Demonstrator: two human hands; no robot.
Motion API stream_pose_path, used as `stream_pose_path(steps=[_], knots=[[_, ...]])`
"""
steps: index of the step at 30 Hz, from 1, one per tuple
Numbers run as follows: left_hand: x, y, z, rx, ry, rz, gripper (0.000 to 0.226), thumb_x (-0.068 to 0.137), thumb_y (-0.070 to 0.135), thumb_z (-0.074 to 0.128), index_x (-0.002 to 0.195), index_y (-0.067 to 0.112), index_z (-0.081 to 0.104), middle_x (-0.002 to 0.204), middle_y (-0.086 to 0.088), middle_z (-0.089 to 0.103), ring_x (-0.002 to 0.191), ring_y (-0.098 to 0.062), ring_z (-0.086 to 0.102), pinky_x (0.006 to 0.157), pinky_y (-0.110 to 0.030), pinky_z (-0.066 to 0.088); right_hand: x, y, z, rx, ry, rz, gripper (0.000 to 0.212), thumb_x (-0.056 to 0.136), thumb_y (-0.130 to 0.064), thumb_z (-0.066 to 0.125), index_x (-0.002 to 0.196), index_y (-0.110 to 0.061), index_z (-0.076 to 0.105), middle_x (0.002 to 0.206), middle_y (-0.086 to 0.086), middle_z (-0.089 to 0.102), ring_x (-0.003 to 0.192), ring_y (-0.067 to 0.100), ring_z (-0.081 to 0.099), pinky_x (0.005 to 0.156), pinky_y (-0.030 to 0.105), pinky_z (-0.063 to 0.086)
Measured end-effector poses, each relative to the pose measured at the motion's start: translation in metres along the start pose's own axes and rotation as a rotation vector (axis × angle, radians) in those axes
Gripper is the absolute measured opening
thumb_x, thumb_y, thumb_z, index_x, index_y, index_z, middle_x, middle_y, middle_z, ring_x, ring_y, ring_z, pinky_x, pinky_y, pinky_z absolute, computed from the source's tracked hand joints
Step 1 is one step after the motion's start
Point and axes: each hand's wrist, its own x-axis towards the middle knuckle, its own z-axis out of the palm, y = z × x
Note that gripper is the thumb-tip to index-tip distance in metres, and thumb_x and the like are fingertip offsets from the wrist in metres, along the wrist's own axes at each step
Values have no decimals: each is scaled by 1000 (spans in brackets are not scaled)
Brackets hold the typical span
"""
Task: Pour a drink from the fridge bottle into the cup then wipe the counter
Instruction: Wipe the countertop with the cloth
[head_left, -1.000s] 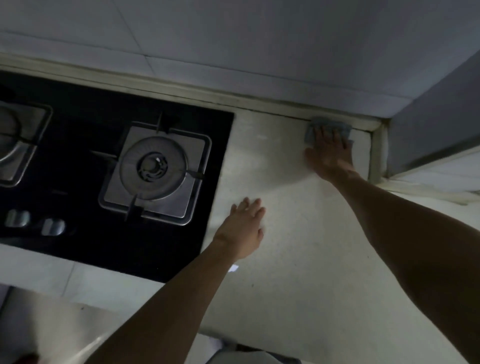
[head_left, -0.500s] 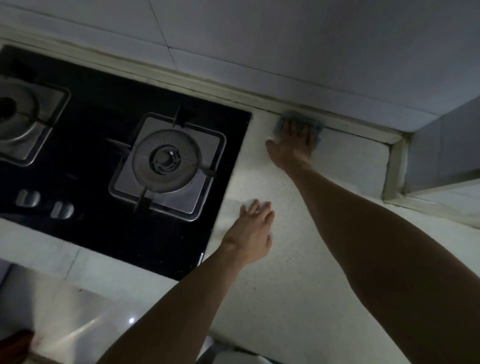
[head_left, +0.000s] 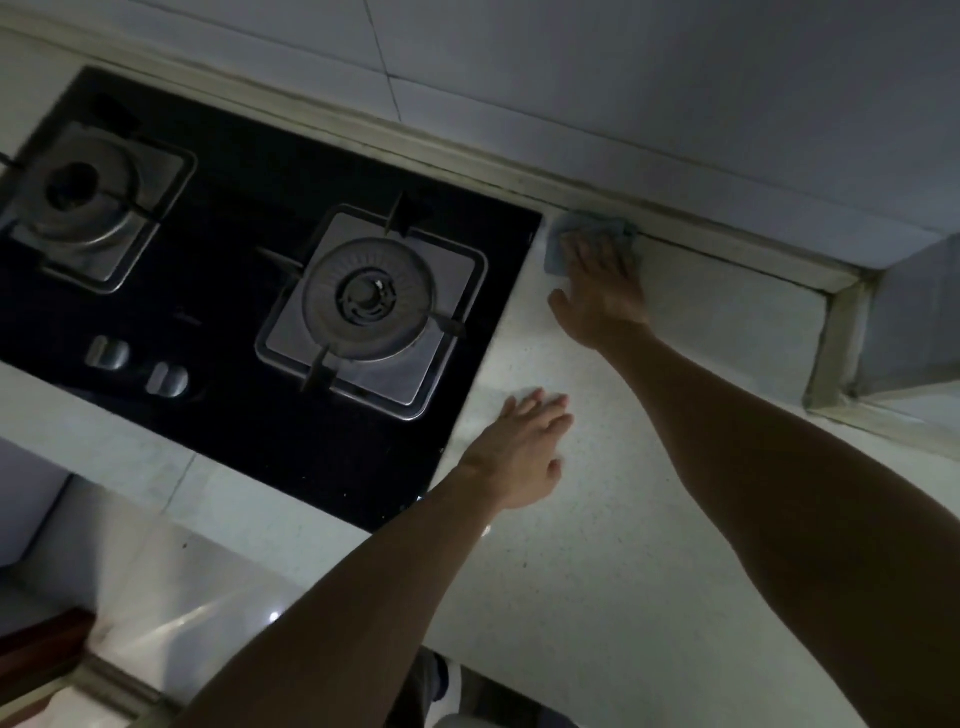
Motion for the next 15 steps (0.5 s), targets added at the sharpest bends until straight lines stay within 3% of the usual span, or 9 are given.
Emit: stream_pose_path(steps=[6, 11, 15], knots=[[-32, 17, 18, 7, 95, -2, 47, 99, 26, 43, 141, 6, 40, 153, -11, 30, 144, -27, 27, 116, -47, 29, -63, 44, 9, -33, 95, 134, 66, 96, -39, 38, 154, -17, 16, 159, 16, 22, 145, 38, 21, 116, 59, 19], [-63, 23, 34, 29, 154, -26, 45, 100, 27, 40, 138, 3, 46, 151, -12, 33, 142, -27, 30, 117, -48, 27, -79, 45, 9, -80, 17, 362, 67, 96, -41, 29, 151, -6, 13, 155, 25, 23, 139, 46, 25, 112, 62, 22], [-78, 15, 40, 59, 165, -63, 45, 101, 27, 35, 137, 3, 48, 149, -11, 36, 140, -25, 32, 117, -46, 28, -48, 2, 2, 76, -28, 654, 78, 91, -50, 23, 150, 1, 17, 149, 31, 30, 138, 48, 28, 113, 59, 19]])
